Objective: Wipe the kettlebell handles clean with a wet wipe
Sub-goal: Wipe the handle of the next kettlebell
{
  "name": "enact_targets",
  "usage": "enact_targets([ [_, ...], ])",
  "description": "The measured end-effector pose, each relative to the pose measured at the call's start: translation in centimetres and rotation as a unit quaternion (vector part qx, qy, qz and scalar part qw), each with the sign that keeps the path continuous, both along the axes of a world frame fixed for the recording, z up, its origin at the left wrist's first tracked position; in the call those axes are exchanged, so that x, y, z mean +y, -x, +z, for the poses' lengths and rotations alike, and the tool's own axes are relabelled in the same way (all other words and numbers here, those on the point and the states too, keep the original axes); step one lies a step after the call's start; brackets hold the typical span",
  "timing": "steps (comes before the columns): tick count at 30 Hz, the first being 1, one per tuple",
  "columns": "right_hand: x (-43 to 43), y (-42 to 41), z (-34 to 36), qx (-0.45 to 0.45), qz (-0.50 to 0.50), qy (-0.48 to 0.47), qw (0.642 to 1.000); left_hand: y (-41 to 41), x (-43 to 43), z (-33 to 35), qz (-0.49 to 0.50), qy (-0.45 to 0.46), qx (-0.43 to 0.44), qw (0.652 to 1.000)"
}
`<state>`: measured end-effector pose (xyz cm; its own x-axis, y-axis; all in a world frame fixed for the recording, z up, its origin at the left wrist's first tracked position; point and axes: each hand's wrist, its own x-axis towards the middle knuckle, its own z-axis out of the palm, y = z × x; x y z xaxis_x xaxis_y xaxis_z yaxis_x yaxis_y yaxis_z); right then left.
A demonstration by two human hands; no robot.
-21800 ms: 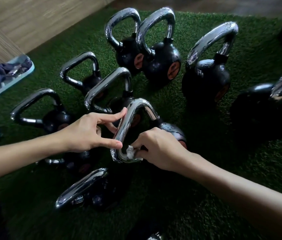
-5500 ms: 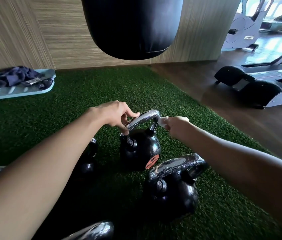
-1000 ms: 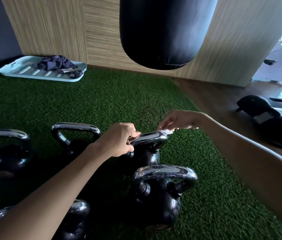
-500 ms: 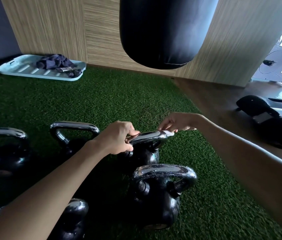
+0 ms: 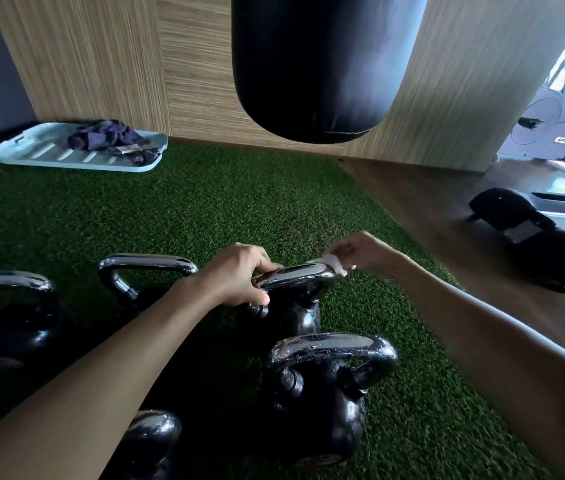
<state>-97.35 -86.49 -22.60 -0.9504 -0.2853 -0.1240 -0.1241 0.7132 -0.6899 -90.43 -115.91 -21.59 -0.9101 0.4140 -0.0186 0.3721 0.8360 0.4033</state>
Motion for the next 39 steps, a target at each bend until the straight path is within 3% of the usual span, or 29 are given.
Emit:
enact_targets([
  [4,0.2,-0.4,2.2,0.072,-0.111,0.180,0.975,3.0,0.9,1.1,0.031,0.014,-0.015,0.999],
  [11,-3.2,-1.6,3.0,0.091,-0.119,0.258,0.955,6.1,2.1,2.7,0.034,0.029,-0.028,0.999],
  [13,-3.8,-1.6,2.9,0.088,-0.104,0.280,0.950,6.0,1.7,2.8,0.019,-0.043,-0.021,0.999],
  [16,-4.4,-1.7,3.0,0.073,-0.116,0.313,0.940,5.4,1.8,2.4,0.023,-0.233,0.027,0.972],
  [24,-6.7,-1.8,3.0,0.042,-0.150,0.330,0.931,4.2,2.4,2.5,0.022,-0.322,0.022,0.946],
  [30,-6.8,-2.1,2.5,0.030,-0.131,0.293,0.946,5.6,1.3,1.9,0.069,-0.329,0.002,0.942],
  [32,-6.2,-2.2,2.4,0.086,-0.110,0.185,0.973,6.0,0.5,1.6,0.095,-0.326,0.016,0.940],
  [35,-5.9,-1.1,2.7,0.112,-0.045,-0.087,0.989,6.9,-0.5,1.3,0.148,-0.328,0.040,0.932],
  [39,-5.6,0.2,3.2,0.074,-0.009,-0.164,0.984,8.0,-1.1,1.9,0.154,-0.287,0.049,0.944],
])
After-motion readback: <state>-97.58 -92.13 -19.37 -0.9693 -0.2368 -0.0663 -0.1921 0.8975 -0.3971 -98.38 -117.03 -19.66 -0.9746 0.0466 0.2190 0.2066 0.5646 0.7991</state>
